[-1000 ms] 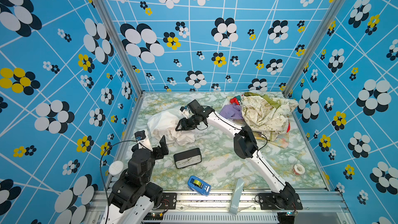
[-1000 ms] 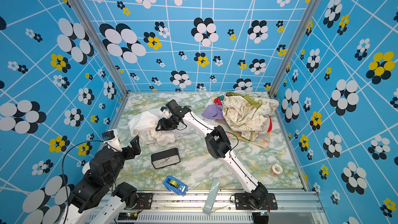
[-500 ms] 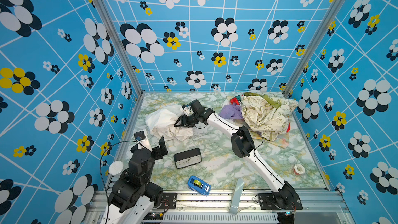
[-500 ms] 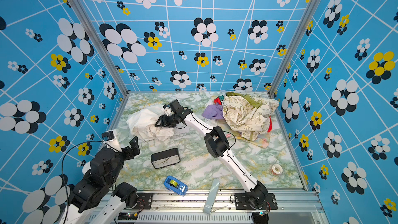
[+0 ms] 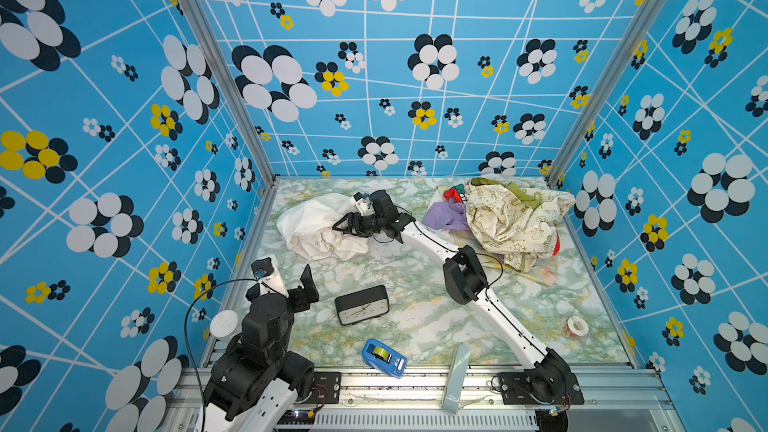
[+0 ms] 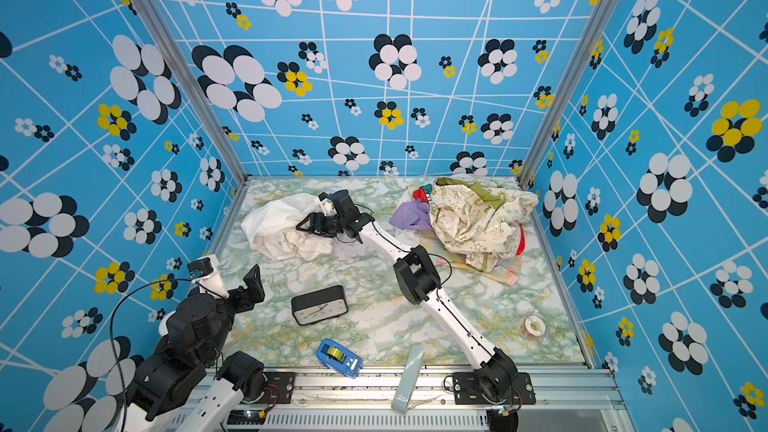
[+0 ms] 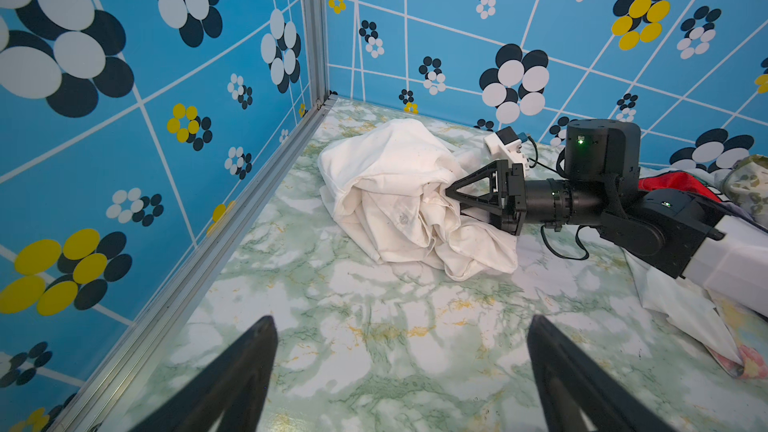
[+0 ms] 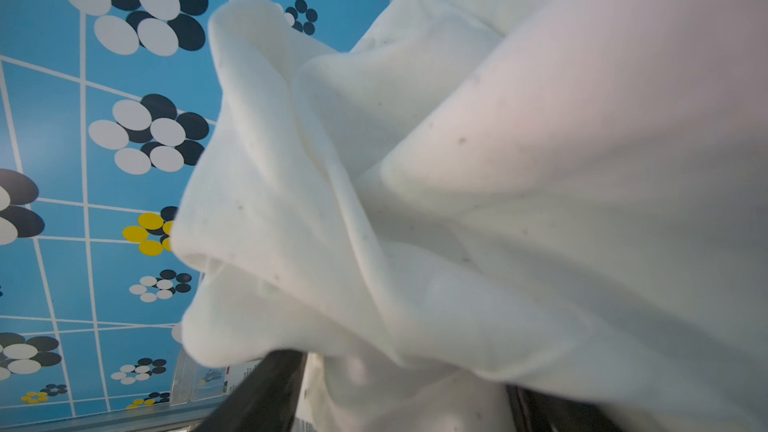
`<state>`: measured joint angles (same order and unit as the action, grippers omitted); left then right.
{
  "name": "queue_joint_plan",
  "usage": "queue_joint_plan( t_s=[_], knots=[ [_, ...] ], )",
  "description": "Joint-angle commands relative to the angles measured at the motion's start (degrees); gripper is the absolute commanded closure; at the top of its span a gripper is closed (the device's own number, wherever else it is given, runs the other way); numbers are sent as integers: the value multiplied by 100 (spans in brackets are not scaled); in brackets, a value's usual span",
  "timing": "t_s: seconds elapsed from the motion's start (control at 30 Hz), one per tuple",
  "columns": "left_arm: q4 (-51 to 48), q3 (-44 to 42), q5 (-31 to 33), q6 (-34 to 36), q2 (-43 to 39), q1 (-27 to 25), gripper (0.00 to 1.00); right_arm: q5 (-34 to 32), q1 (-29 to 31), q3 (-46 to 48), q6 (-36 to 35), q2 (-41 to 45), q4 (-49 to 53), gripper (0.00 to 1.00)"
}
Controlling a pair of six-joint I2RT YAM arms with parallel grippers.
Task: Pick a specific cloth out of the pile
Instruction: 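Open the right gripper and release the white shirt on the table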
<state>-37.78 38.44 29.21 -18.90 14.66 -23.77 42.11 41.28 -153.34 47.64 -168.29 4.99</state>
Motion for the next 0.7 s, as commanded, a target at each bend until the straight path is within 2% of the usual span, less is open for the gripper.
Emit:
queue_joint_plan(
  t_s=[0.0,0.1,0.2,0.3,0.47,0.67],
  knots=[
    [37,76,117,4,-25,-49,5,-203,-120,-196,182,-268,-446,18],
    [104,58,92,12,-1,-49,5,-246,-162,-256,202,-321,-633,11],
    [105,81,58,-16,11,-54,5,-243,-199,-284,211,-327,-791,10],
    [47,91,38,-42,-16,-49,6,-71,-217,-281,231,-236,-860,2],
    [42,68,71,-37,-30,-49,5,79,-217,-240,45,101,-797,1],
    [77,130,153,-57,68,-49,4,-47,-219,12,-391,709,-11,1]
  ],
)
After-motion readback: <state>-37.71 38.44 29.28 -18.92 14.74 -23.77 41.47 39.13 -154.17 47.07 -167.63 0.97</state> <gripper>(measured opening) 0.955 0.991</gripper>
